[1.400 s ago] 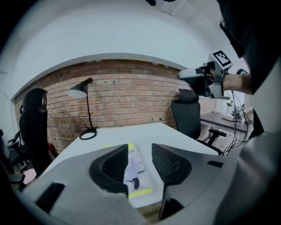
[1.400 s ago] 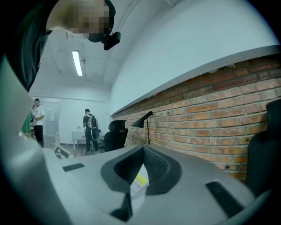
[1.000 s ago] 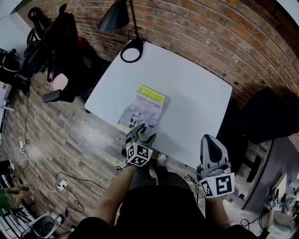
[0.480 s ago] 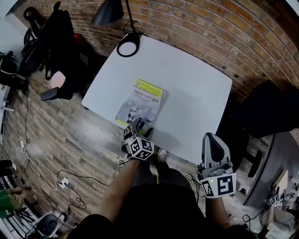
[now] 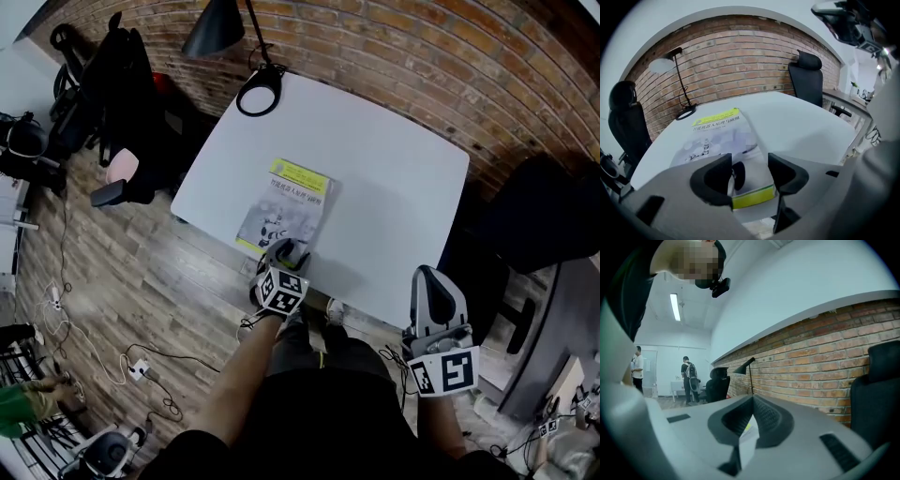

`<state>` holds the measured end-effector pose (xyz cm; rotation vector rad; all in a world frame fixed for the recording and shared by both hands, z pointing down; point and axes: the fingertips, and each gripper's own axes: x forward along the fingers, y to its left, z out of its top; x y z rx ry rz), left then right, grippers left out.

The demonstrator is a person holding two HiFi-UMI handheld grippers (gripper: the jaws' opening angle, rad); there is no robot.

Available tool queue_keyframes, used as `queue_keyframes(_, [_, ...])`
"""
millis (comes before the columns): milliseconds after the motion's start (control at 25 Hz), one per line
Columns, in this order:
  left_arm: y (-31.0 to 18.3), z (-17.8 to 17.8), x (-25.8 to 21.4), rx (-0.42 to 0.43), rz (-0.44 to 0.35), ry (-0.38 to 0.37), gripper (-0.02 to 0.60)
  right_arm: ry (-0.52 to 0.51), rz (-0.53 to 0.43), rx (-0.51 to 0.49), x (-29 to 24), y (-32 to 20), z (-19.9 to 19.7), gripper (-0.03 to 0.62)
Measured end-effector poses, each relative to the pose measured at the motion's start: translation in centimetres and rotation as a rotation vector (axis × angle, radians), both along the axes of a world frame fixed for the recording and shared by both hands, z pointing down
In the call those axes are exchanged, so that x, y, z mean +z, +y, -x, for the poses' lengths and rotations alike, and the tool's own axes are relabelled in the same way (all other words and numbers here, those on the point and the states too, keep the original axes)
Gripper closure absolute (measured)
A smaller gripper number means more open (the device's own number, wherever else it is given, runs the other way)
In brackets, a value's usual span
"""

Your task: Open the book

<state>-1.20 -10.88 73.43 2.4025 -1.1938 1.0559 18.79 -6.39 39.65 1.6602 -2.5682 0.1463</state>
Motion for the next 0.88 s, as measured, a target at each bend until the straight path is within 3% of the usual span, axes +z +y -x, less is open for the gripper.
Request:
queue_keyframes(200, [0.2,-0.2,-0.7,-0.027,0.056,0.099,0.408,-0.013,-0.005,-0.002,-0.1,0.2,-0.4,0.583])
queue_keyframes(480, [-0.1,-0.2,-2.1,-0.008,0.085,0.143,0.537,-0.023,-0.016,0.003,-0.3,0.8,-1.0,0.583])
queue_keyframes(880, [-0.5,0.1,-3.9,0.015,0.033,0.082,0.545,-0.035,-0.038,-0.009,-0.9,0.9,-1.2,0.583])
